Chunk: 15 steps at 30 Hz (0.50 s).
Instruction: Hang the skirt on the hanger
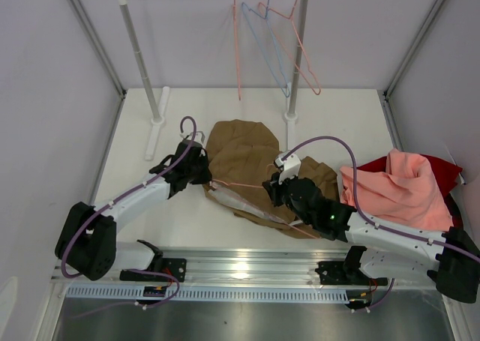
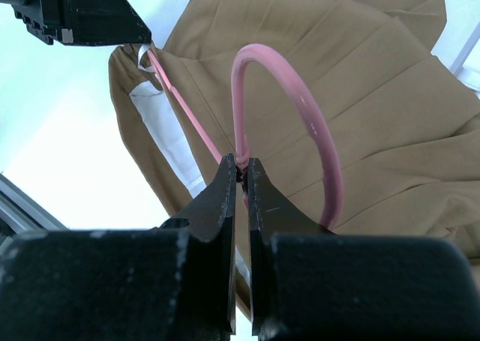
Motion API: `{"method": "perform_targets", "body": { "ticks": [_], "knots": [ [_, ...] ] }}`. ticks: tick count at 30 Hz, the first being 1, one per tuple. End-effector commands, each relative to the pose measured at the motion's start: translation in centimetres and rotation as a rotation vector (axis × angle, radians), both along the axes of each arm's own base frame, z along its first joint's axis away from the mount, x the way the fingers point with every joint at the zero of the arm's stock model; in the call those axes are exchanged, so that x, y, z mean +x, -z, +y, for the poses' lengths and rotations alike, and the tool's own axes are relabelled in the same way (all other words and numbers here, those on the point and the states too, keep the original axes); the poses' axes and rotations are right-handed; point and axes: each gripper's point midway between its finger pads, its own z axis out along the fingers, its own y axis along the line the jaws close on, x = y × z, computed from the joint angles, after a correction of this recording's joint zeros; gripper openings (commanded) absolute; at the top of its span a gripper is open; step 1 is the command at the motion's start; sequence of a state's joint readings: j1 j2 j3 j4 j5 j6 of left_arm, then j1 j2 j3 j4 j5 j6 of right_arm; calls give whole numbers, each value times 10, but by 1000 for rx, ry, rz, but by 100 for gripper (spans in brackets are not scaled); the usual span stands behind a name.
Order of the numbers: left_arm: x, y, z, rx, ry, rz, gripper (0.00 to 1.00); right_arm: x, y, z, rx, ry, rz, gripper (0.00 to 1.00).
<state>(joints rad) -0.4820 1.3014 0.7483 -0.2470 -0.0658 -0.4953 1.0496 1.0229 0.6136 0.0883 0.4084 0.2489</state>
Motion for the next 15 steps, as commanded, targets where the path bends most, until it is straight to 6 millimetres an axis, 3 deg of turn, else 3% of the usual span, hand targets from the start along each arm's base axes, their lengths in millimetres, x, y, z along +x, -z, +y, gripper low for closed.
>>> {"method": "perform_targets", "body": {
  "ticks": [1,15],
  "knots": [
    [5,-20,-9,-38,38,-70,0,6,-28,7,50,-5,-54,0],
    [3,-32,-16,-60,86,-102,0,7,-34,6,72,-13,-65,0]
  ]
}}
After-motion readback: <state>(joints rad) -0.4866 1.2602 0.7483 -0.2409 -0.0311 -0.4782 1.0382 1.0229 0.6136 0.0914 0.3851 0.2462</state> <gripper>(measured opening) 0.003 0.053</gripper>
